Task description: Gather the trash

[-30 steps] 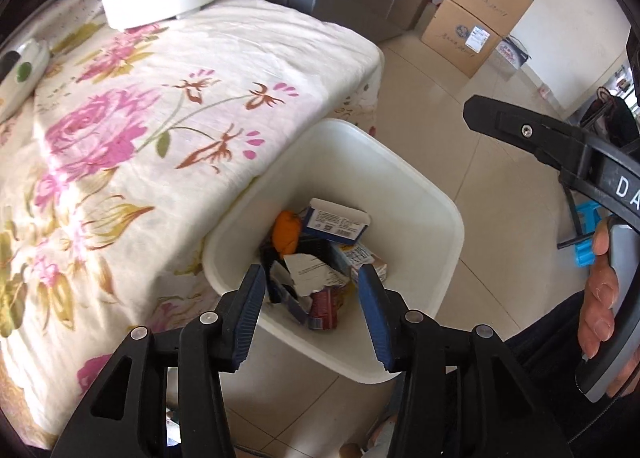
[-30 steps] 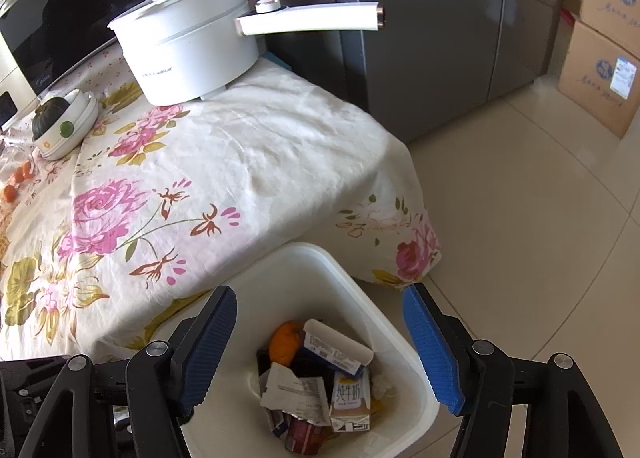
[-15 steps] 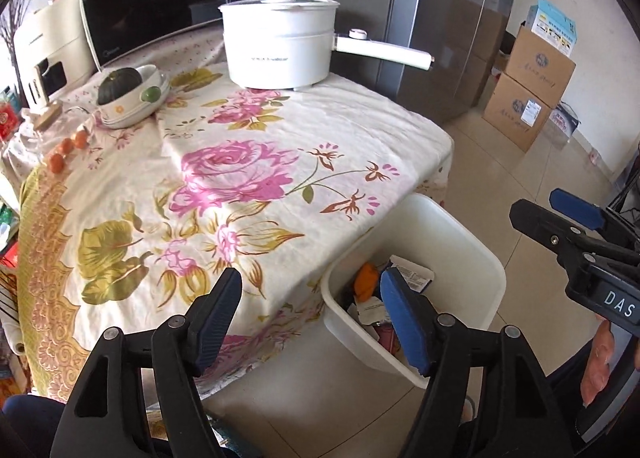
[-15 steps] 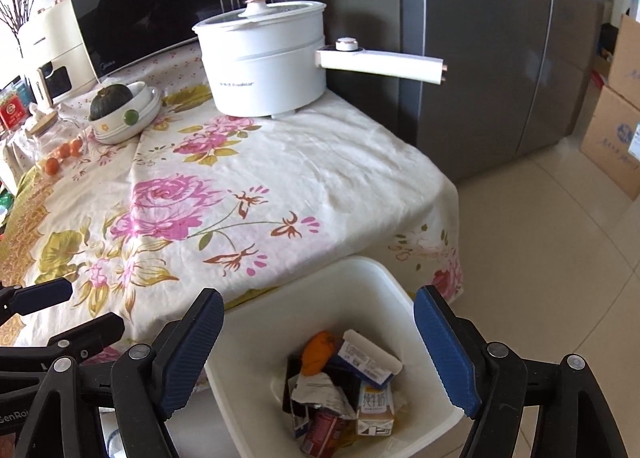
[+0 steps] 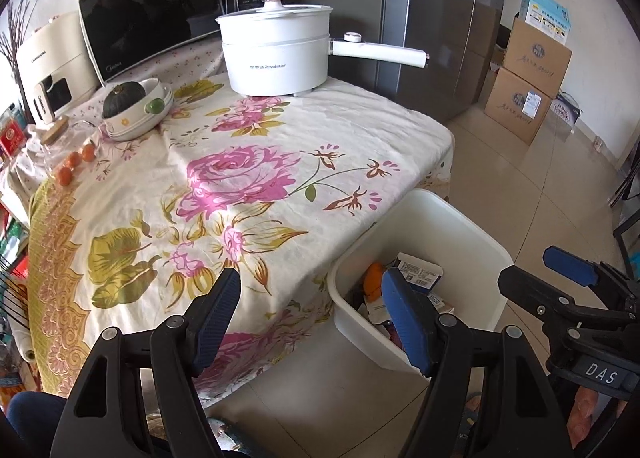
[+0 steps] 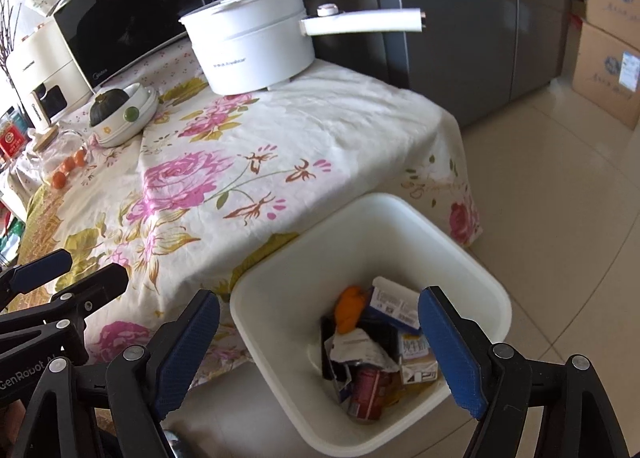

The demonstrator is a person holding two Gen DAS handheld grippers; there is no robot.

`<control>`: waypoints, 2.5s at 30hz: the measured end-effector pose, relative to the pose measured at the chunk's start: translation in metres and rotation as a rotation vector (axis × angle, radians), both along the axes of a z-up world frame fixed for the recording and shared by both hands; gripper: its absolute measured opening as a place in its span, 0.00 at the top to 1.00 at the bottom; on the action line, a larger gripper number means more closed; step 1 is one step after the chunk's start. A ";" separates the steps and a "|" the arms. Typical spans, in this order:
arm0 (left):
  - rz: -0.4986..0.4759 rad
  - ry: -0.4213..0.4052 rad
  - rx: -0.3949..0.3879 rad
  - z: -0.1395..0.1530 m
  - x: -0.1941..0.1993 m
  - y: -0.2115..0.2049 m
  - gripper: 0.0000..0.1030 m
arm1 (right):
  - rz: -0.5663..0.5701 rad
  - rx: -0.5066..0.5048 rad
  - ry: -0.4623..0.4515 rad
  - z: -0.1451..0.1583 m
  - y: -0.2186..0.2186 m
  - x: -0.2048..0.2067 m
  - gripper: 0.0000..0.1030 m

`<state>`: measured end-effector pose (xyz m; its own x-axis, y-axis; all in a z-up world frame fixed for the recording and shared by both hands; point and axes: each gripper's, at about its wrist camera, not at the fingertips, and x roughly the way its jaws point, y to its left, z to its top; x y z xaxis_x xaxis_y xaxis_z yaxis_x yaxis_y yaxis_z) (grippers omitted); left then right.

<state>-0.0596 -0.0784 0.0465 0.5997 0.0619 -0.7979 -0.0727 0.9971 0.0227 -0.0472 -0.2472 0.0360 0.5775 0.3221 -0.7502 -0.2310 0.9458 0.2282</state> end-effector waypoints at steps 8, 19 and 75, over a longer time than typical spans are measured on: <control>-0.021 0.016 -0.003 -0.004 0.009 -0.010 0.26 | 0.025 0.026 0.048 -0.008 0.001 0.003 0.17; -0.037 0.039 -0.007 -0.013 0.015 -0.014 0.26 | 0.039 0.013 0.079 -0.016 0.010 0.009 0.16; -0.041 0.052 0.004 -0.018 0.017 -0.015 0.27 | 0.034 0.018 0.111 -0.025 0.011 0.010 0.16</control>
